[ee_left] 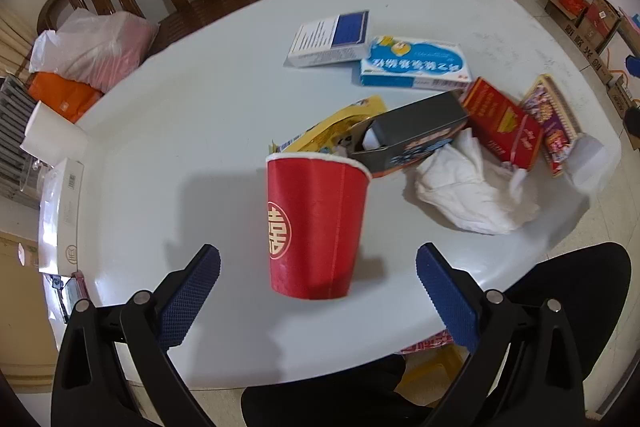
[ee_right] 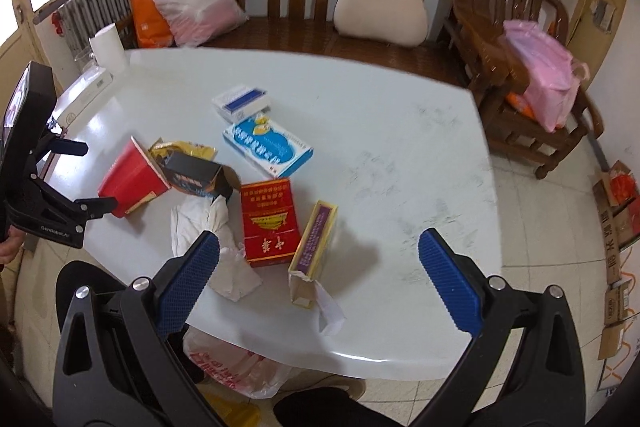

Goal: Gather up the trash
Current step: 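Grasp the red paper cup with the left tool while the right tool grasps the gold box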

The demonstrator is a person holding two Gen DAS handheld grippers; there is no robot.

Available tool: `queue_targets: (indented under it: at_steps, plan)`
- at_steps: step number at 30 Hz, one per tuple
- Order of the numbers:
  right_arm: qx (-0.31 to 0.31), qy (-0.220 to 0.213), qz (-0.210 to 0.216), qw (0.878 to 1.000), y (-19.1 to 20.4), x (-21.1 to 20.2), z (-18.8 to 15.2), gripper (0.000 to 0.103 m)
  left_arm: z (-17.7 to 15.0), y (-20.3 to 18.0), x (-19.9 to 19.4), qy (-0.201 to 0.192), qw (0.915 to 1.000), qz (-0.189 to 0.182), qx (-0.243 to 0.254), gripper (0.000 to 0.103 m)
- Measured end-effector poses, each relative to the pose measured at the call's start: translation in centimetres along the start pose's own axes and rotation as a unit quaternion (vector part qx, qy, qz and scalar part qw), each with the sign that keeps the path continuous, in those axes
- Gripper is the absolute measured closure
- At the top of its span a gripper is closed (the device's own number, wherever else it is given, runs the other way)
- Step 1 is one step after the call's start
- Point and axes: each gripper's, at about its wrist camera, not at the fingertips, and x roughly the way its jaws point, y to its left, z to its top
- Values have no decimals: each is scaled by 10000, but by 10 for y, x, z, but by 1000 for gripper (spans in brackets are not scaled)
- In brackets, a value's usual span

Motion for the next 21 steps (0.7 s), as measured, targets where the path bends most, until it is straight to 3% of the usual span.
queue_targets:
  at_steps: [17,19,21]
  plan:
    - [191,532,-13,9984,-17,66,4,6,11,7,52,317,9992,-218,-87,7]
    - [238,570,31,9981,-18,72,5,7,13,10,57,357,9990,-231,-104,7]
    - [289,633,72,9975,-21,78,4,16,14,13,63,377,9989,-259,-130,7]
